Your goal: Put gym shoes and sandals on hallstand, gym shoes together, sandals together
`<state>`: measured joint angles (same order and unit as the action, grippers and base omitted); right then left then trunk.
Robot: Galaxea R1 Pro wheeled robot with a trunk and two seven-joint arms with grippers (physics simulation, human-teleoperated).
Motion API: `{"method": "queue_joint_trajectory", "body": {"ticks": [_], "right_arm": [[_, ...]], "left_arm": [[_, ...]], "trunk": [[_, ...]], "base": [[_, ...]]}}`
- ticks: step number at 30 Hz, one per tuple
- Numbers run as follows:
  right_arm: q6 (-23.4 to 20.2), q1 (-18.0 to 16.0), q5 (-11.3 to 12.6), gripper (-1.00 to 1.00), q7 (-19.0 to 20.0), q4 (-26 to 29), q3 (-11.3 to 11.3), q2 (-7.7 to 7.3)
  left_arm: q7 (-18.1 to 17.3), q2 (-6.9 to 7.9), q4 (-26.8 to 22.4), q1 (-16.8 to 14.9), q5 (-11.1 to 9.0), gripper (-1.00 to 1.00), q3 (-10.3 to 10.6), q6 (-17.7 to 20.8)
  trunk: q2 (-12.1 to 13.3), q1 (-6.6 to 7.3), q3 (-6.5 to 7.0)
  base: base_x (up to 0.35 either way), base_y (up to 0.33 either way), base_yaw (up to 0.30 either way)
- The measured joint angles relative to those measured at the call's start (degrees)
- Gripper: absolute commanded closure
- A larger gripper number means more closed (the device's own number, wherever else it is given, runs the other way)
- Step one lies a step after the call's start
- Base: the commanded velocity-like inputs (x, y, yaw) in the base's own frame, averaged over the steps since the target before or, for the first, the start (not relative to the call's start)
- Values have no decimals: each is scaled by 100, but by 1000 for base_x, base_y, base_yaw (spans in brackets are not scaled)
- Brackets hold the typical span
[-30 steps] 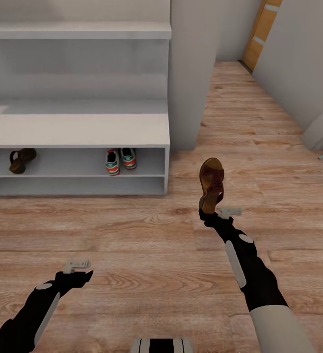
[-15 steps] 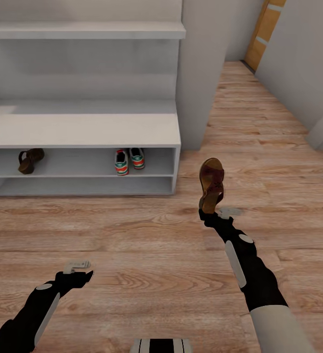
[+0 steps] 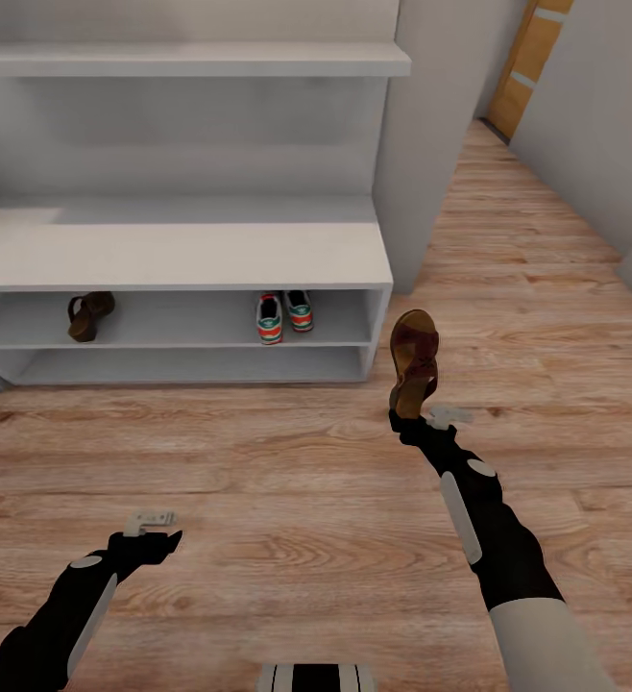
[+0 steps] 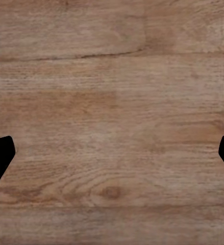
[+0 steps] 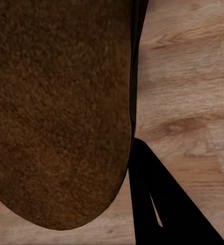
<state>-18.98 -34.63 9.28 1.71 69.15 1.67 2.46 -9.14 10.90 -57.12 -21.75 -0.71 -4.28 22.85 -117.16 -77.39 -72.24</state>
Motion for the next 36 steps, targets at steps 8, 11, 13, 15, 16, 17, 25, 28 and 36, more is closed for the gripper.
{"method": "queue_joint_trajectory", "body": {"ticks": [8, 11, 13, 15, 16, 17, 25, 28, 36], "right_arm": [[0, 0, 1, 100, 0, -3, -2, 0], [0, 0, 1, 100, 0, -1, 0, 0], [0, 0, -1, 100, 0, -3, -2, 0], [0, 0, 0, 100, 0, -5, -1, 0], [0, 0, 0, 100, 0, -4, -1, 0], [0, 0, -1, 100, 0, -5, 0, 0], [0, 1, -1, 100, 0, -6, 0, 0], [0, 0, -1, 100, 0, -3, 0, 0], [0, 3, 1, 100, -3, -2, 0, 0]], "left_arm": [[0, 0, 1, -2, 0, -100, 6, 0], [0, 0, 1, -2, 0, -100, 3, 0], [0, 0, 0, 1, 0, -100, 4, 0], [0, 0, -1, 1, 0, -100, 4, 0], [0, 0, -1, 2, 0, -100, 3, 0], [0, 0, -1, 1, 0, -100, 4, 0], [0, 0, -1, 2, 0, -100, 0, 0], [0, 0, -1, 3, 0, -100, -1, 0], [0, 0, -1, 2, 0, -100, -2, 0]], "trunk": [[0, 0, 0], [0, 0, 0], [0, 0, 0], [0, 0, 0], [0, 0, 0], [0, 0, 0], [0, 0, 0], [0, 0, 0], [0, 0, 0]], "base": [[0, 314, 0], [0, 314, 0], [0, 316, 0], [0, 317, 0], [0, 317, 0], [0, 317, 0], [0, 317, 0], [0, 317, 0], [0, 317, 0]]}}
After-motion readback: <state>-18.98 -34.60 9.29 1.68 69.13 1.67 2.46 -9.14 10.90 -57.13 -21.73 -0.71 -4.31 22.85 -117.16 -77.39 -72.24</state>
